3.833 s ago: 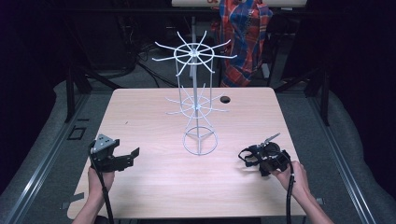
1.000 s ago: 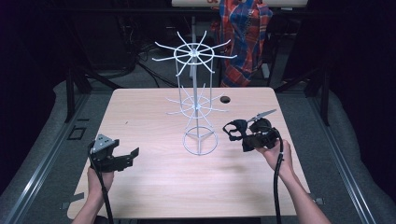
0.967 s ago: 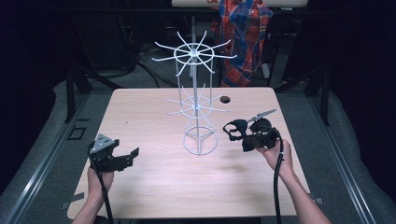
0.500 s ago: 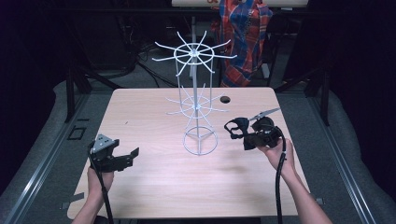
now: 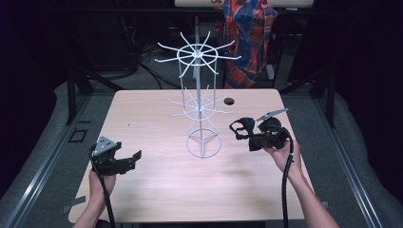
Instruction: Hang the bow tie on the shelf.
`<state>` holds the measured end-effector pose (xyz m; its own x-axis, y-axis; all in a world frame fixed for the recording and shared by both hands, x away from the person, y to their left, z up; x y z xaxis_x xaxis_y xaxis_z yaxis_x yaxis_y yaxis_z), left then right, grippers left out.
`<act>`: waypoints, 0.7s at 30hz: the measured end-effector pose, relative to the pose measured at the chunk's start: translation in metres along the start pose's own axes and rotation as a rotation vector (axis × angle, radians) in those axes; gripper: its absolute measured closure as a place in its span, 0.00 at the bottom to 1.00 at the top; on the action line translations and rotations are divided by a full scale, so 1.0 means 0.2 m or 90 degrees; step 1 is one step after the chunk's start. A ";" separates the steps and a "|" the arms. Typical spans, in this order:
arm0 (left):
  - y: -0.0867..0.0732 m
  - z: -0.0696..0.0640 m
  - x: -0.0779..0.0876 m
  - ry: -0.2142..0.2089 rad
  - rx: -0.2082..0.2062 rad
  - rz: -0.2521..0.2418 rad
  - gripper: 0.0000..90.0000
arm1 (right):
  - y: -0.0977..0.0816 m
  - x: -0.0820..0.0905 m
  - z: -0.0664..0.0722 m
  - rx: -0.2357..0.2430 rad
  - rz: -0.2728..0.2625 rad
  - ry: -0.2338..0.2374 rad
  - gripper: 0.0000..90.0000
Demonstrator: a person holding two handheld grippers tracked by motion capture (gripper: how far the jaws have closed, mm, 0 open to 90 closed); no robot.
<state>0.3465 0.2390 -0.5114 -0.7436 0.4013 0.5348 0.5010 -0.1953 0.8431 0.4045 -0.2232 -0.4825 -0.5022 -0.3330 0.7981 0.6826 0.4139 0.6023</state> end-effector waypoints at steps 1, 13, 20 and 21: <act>0.00 0.00 0.00 0.000 0.000 -0.001 0.17 | 0.00 0.00 0.00 0.001 -0.001 -0.001 0.87; 0.00 0.00 0.00 0.000 0.002 0.002 0.17 | 0.01 0.03 -0.02 -0.010 -0.015 0.004 0.87; 0.00 0.00 0.00 0.000 -0.001 0.002 0.17 | 0.02 0.06 -0.02 -0.013 -0.024 0.005 0.87; 0.00 0.00 0.00 0.001 -0.001 0.002 0.17 | 0.02 0.06 -0.02 -0.013 -0.024 0.004 0.87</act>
<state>0.3466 0.2388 -0.5118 -0.7425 0.3999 0.5374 0.5028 -0.1975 0.8416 0.4031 -0.2299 -0.4706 -0.5241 -0.3531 0.7750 0.6742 0.3839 0.6309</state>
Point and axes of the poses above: each handheld gripper's, and its own axes: x roughly backward along the jaws, y roughly out of its top, z roughly to its left, the point moved 4 cm from there along -x, roughly forward along the jaws
